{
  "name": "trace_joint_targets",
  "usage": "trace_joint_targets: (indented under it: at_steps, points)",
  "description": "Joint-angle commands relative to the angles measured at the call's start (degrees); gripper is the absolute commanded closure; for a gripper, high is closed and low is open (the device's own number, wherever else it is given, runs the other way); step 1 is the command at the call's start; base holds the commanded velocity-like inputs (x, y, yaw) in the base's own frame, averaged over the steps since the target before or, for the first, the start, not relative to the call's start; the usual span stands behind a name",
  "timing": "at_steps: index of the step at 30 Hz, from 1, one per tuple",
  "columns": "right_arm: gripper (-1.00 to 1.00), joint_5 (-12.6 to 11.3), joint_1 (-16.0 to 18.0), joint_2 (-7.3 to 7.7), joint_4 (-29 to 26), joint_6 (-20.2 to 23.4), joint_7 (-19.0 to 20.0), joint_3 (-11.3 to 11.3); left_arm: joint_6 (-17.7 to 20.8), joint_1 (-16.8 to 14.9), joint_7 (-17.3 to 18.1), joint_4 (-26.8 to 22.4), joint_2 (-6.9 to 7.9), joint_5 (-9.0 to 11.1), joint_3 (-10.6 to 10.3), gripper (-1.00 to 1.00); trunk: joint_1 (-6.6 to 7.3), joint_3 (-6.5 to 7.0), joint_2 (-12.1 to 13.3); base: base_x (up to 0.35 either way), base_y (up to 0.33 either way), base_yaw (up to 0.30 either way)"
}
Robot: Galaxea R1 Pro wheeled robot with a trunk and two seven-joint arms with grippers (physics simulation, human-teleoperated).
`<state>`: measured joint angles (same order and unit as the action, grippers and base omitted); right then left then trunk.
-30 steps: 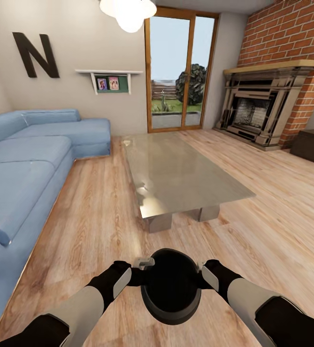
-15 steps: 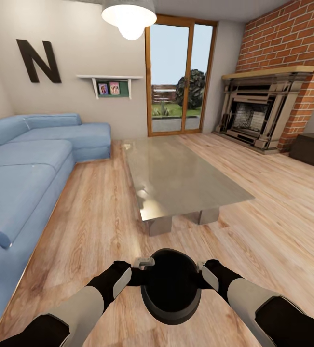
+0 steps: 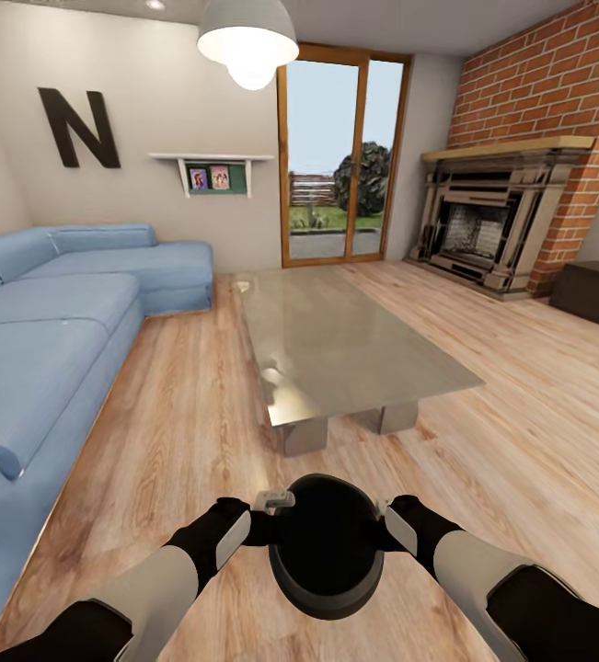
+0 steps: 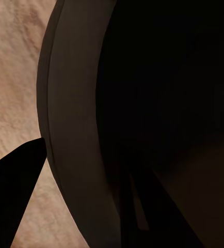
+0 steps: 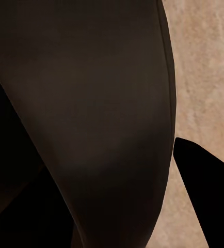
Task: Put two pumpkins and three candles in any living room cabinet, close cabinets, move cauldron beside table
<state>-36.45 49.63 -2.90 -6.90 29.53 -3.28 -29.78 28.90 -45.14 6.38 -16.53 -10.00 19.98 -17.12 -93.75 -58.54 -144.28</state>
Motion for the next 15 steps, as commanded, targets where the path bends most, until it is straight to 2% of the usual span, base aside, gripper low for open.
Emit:
trace_joint_targets:
  at_steps: [1,15]
  points:
    - [1.0,-2.75,0.03,0.0,-0.22,0.17,0.29,-1.69,0.22,-0.02,0.01,-0.02,0.0,0.14,-0.45,1.0,0.02,0.05,-0.03,0.0,0.0,0.0]
    - [1.0,-2.75,0.03,0.0,-0.22,0.17,0.29,-1.69,0.3,-0.04,-0.05,0.01,0.0,0.14,-0.45,1.0,0.02,1.3,-0.03,0.0,0.0,0.0]
